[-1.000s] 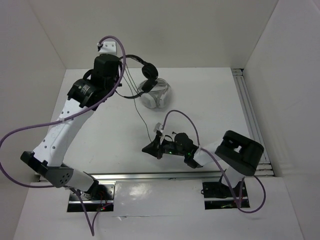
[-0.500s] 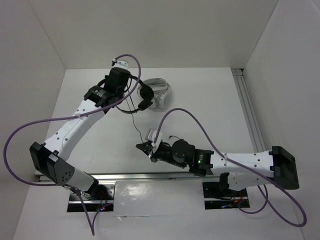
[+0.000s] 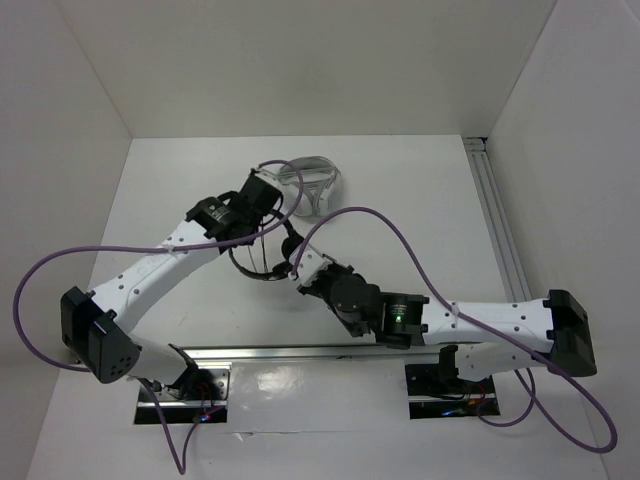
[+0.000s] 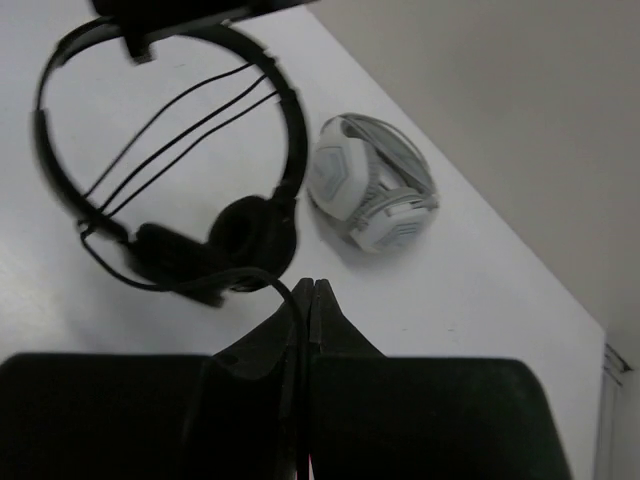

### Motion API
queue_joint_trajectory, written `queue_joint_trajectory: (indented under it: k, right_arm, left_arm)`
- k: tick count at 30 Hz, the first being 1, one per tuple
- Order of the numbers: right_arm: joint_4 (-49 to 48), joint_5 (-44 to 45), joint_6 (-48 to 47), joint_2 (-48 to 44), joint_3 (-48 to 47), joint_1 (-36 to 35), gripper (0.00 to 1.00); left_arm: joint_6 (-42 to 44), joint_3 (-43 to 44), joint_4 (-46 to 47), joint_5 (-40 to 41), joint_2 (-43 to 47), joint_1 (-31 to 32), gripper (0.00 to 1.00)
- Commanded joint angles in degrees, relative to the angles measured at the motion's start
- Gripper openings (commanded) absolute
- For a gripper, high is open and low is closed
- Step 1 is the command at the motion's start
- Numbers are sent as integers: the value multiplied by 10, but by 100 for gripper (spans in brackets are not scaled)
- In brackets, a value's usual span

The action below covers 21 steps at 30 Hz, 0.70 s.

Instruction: Wrap the headphones

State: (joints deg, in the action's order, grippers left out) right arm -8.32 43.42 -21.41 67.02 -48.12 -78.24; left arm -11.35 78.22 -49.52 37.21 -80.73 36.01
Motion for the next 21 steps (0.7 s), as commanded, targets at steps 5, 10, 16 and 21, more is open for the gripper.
queue_joint_trajectory:
  k: [5,10,16,21]
  right_arm:
    - [-49,112,-115,-1,-47,16,0]
    - [-134,100,-145,-22,-15,59,0]
    - [-230,63,-152,-34,28,121,2]
    - [-284,-21,-128,-55,60,185,3]
  left_arm:
    - [-29,-17,-17,2,29,42,0]
    - [-40,-28,-50,-28,22,101,0]
    - [-46,-47,-61,-61,65,152,0]
    - [-22,-54,-32,-122,86,159,0]
